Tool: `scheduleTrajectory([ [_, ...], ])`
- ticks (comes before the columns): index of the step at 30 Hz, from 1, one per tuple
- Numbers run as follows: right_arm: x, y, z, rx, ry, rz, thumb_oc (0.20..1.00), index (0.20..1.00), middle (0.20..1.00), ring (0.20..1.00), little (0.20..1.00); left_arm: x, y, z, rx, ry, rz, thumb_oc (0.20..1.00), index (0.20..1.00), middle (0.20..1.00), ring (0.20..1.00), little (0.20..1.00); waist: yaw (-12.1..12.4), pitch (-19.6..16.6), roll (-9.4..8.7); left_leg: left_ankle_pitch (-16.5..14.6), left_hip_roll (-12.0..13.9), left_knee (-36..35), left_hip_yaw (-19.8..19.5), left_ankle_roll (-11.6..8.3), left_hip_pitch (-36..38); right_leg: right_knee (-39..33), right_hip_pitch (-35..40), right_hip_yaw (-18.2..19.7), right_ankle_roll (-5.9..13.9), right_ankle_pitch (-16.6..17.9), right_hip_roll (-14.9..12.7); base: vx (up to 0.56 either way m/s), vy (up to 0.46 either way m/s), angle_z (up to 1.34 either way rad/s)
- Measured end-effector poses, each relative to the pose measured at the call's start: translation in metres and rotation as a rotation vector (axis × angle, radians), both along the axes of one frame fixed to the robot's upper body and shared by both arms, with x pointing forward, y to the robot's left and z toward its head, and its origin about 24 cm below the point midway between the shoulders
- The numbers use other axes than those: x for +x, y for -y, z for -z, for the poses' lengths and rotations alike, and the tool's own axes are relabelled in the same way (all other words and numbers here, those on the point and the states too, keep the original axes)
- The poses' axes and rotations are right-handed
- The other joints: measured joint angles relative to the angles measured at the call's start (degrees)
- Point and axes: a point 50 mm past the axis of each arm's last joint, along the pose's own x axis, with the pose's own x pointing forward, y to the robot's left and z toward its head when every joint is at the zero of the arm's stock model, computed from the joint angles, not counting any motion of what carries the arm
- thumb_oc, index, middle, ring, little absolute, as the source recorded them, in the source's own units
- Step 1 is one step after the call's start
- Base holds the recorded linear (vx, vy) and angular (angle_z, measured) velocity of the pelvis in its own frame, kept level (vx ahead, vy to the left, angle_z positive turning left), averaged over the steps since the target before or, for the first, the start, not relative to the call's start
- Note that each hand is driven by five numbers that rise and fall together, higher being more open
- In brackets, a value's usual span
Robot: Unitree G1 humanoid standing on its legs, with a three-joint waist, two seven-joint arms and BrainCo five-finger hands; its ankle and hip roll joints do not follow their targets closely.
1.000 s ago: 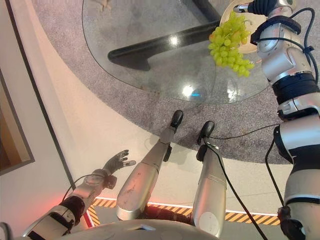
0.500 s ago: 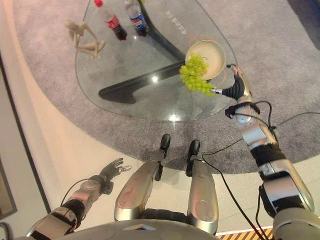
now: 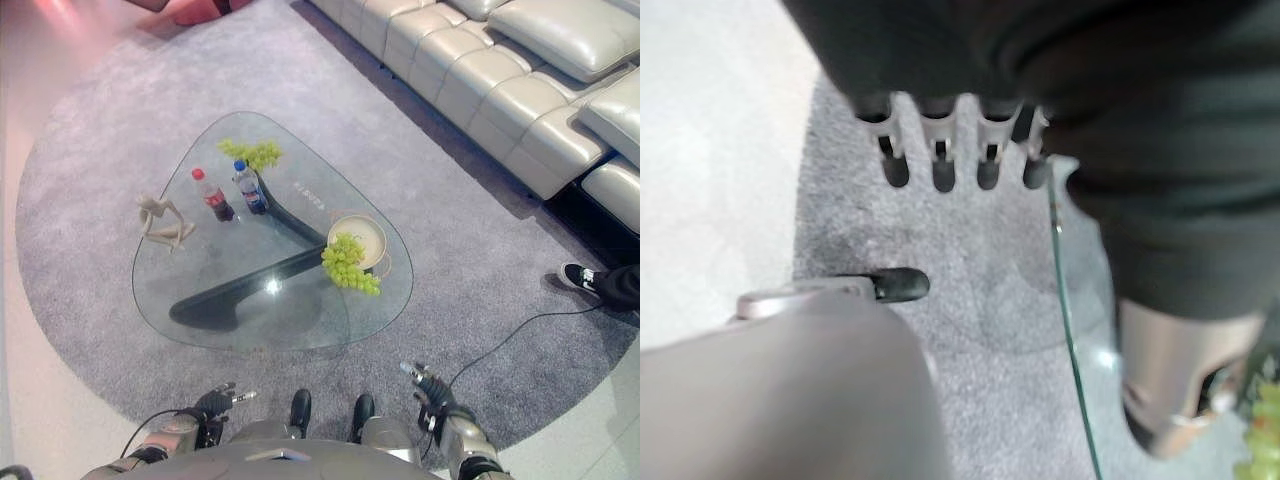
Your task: Pick up fruits into the plate
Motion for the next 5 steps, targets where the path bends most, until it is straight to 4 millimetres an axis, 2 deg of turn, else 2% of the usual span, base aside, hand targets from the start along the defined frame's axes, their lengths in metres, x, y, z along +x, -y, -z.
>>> scheduleTrajectory([
  [3,-0.019,0.007,0.004,-0.002,-0.085,0.046,1.0,1.0,1.0,1.0,1.0,-0.026,0.0,0.006,-0.004,-0.077,-0.002,1.0,1.0,1.0,1.0,1.0,-1.1,-2.73,0.8,-0.51,-0.01,-0.03,0.54,0.34,1.54,-0.16,1.34,0.68,0.02,0.03,0.06,-0.01,0.03,-0.11],
  [5,-0.028,0.009,0.005,-0.016,-0.124,0.041,1.0,1.0,1.0,1.0,1.0,-0.032,0.001,0.007,-0.006,-0.092,-0.005,1.0,1.0,1.0,1.0,1.0,-1.11,-3.84,0.89,-0.65,0.05,-0.04,0.96,0.48,1.7,-0.17,1.3,1.08,0.0,0.01,0.13,-0.02,0.017,-0.09],
])
